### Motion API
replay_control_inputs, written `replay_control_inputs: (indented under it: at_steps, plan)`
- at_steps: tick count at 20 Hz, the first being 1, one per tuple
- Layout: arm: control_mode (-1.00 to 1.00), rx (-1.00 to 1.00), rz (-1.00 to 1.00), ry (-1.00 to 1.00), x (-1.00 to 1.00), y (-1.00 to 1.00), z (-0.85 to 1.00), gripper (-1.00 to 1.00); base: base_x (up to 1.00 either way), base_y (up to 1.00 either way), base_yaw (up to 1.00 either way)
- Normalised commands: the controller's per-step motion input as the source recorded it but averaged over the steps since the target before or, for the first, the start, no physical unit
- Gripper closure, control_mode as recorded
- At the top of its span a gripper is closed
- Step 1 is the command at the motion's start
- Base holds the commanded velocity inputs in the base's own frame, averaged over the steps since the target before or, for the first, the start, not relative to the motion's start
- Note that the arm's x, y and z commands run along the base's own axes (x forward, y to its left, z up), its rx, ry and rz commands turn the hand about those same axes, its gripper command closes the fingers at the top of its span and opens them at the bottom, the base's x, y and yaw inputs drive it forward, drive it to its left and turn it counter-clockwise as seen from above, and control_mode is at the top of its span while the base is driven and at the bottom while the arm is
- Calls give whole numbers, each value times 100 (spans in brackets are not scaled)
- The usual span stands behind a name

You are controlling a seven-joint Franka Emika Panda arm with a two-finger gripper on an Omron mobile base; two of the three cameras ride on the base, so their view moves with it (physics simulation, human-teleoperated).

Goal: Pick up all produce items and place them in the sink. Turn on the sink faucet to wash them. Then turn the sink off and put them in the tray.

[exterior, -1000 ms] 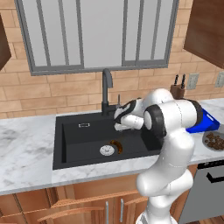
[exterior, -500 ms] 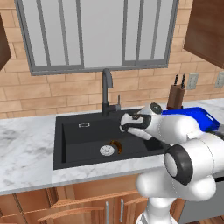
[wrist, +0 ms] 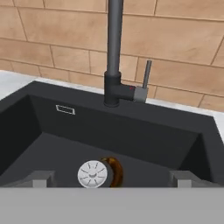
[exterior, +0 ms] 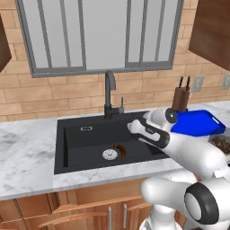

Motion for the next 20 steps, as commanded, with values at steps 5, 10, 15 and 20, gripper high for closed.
replay_control_inputs:
  at_steps: [5, 10, 15, 20]
  plan:
    - [-100, 0, 2, -15, 11, -9, 31, -100, 0, 0, 0]
    - [-100, 3, 4, -16, 15, -8, 10, -100, 0, 0, 0]
    - [-100, 5, 4, -12, 12, -10, 1, -100, 0, 0, 0]
    - [-100, 5, 0, 0, 25, -7, -2, -100, 0, 0, 0]
